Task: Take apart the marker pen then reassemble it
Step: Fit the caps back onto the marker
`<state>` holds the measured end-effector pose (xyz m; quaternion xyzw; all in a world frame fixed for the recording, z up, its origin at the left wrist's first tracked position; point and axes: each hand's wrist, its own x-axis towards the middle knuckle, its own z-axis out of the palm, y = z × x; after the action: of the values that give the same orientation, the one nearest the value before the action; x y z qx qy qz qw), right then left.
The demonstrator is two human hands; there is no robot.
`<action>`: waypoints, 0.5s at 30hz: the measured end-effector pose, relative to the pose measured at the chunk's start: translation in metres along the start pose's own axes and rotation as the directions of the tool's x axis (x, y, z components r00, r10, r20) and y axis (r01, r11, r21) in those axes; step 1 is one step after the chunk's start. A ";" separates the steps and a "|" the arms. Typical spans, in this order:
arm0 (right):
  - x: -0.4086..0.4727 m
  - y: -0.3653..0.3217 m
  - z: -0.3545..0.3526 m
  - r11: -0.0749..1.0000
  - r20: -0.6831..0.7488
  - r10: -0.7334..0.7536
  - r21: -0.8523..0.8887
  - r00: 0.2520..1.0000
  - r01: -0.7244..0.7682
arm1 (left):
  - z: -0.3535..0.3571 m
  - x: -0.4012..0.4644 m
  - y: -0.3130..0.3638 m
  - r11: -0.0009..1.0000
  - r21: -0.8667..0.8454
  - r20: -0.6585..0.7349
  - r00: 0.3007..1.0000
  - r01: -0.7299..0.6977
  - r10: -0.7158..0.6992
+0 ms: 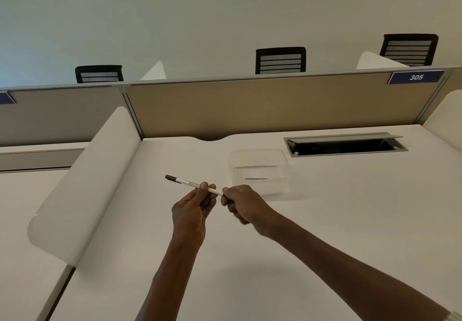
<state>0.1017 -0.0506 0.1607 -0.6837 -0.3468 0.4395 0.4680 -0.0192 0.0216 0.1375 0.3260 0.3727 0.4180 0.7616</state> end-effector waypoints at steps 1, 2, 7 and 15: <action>0.001 0.003 -0.002 0.943 -0.067 -0.181 -0.294 0.981 0.154 | 0.001 0.000 -0.001 1.000 -0.005 -0.010 1.000 0.000 0.000; 0.002 0.007 -0.005 0.786 -0.064 -0.364 -0.556 0.929 0.270 | 0.002 0.000 -0.002 1.000 -0.007 -0.018 1.000 0.001 -0.001; 0.003 0.021 -0.023 0.039 0.271 -0.659 -0.919 0.702 0.392 | 0.007 -0.001 -0.004 1.000 -0.011 -0.039 0.999 0.016 -0.017; 0.002 0.019 -0.005 0.979 -0.081 -0.202 -0.034 0.976 0.200 | 0.004 -0.003 -0.007 1.000 -0.004 0.008 1.000 0.017 -0.017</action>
<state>0.1085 -0.0569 0.1432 -0.6689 -0.3998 0.3563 0.5156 -0.0140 0.0148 0.1347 0.3231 0.3716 0.4110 0.7672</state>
